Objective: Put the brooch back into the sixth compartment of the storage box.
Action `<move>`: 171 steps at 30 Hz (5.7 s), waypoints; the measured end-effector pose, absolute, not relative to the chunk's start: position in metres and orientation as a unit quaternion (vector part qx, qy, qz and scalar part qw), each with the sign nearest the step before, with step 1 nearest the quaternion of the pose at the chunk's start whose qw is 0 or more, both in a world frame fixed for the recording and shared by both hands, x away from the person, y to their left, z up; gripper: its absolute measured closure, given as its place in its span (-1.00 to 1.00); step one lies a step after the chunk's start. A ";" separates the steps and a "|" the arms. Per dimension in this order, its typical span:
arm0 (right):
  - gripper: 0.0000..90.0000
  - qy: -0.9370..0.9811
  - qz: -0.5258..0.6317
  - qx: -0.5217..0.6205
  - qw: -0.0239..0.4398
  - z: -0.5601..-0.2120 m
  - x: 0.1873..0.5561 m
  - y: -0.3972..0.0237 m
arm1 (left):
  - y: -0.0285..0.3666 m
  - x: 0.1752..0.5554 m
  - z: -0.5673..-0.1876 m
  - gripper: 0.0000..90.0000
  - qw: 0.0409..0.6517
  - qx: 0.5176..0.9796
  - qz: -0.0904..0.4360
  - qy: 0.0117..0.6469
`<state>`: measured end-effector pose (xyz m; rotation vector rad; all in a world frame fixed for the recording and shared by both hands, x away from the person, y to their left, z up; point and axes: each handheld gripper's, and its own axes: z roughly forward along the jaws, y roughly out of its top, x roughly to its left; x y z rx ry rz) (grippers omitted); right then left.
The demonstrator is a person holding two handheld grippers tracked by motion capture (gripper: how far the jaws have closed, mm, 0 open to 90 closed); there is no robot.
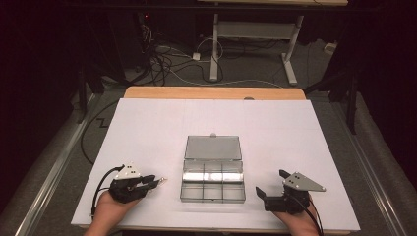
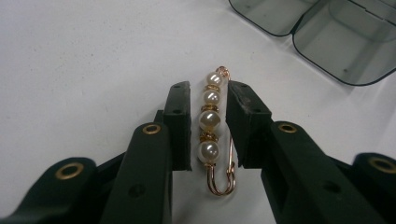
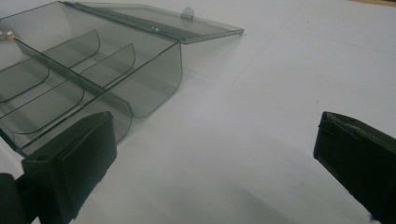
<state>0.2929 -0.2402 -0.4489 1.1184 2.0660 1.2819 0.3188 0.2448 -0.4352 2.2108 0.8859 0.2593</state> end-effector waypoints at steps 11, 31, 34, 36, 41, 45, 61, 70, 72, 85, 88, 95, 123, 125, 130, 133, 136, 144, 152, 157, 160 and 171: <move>-0.99 0.752 0.465 0.407 0.229 -0.450 0.293 -0.240 | 0.242 0.319 -0.438 0.61 0.354 0.864 0.102 0.343; -1.00 0.768 0.432 0.421 0.216 -0.452 0.296 -0.239 | 0.243 0.320 -0.437 0.70 0.359 0.860 0.094 0.349; -1.00 0.768 0.433 0.420 0.216 -0.452 0.296 -0.239 | 0.244 0.320 -0.436 0.70 0.360 0.860 0.097 0.349; -1.00 0.768 0.433 0.421 0.216 -0.452 0.296 -0.239 | 0.244 0.319 -0.434 0.70 0.363 0.858 0.098 0.349; -1.00 0.767 0.432 0.423 0.214 -0.452 0.296 -0.238 | 0.244 0.317 -0.431 0.70 0.367 0.858 0.102 0.346; -1.00 0.767 0.432 0.424 0.214 -0.452 0.296 -0.238 | 0.242 0.316 -0.428 0.70 0.370 0.858 0.104 0.341; -1.00 0.768 0.432 0.420 0.217 -0.452 0.296 -0.238 | 0.236 0.313 -0.423 0.70 0.379 0.858 0.094 0.333; -1.00 0.768 0.433 0.420 0.216 -0.452 0.296 -0.238 | 0.230 0.311 -0.417 0.72 0.388 0.858 0.093 0.322; -1.00 0.767 0.433 0.420 0.216 -0.452 0.296 -0.238 | 0.229 0.311 -0.415 0.72 0.391 0.858 0.093 0.321; -1.00 0.767 0.434 0.419 0.217 -0.452 0.296 -0.239 | 0.218 0.312 -0.403 0.72 0.405 0.854 0.098 0.311; -1.00 0.767 0.434 0.420 0.215 -0.452 0.296 -0.239 | 0.214 0.313 -0.400 0.72 0.408 0.854 0.098 0.307; -1.00 0.766 0.435 0.421 0.217 -0.452 0.295 -0.239 | 0.204 0.317 -0.391 0.72 0.413 0.855 0.095 0.298; -1.00 0.765 0.436 0.419 0.219 -0.452 0.295 -0.239 | 0.152 0.329 -0.387 0.72 0.411 0.870 0.083 0.259; -1.00 0.766 0.437 0.418 0.220 -0.452 0.295 -0.239 | 0.149 0.329 -0.386 0.72 0.410 0.871 0.082 0.257; -1.00 0.765 0.438 0.418 0.221 -0.452 0.295 -0.239 | 0.141 0.330 -0.385 0.72 0.408 0.874 0.082 0.249; -1.00 0.764 0.439 0.419 0.221 -0.452 0.294 -0.239 | 0.136 0.329 -0.385 0.72 0.406 0.877 0.081 0.244; -1.00 0.764 0.439 0.419 0.220 -0.452 0.294 -0.239 | 0.131 0.329 -0.385 0.72 0.405 0.879 0.079 0.240; -1.00 0.762 0.440 0.420 0.221 -0.452 0.294 -0.240 | 0.119 0.329 -0.387 0.72 0.405 0.882 0.073 0.230; -1.00 0.763 0.439 0.420 0.221 -0.452 0.294 -0.239 | 0.107 0.328 -0.388 0.72 0.408 0.883 0.066 0.223; -1.00 0.764 0.438 0.419 0.222 -0.452 0.294 -0.239 | 0.099 0.327 -0.388 0.72 0.404 0.887 0.064 0.213; -1.00 0.763 0.439 0.420 0.222 -0.452 0.294 -0.239 | 0.093 0.327 -0.389 0.72 0.405 0.888 0.061 0.211; -1.00 0.763 0.439 0.419 0.221 -0.452 0.294 -0.239 | 0.076 0.325 -0.395 0.72 0.399 0.894 0.050 0.198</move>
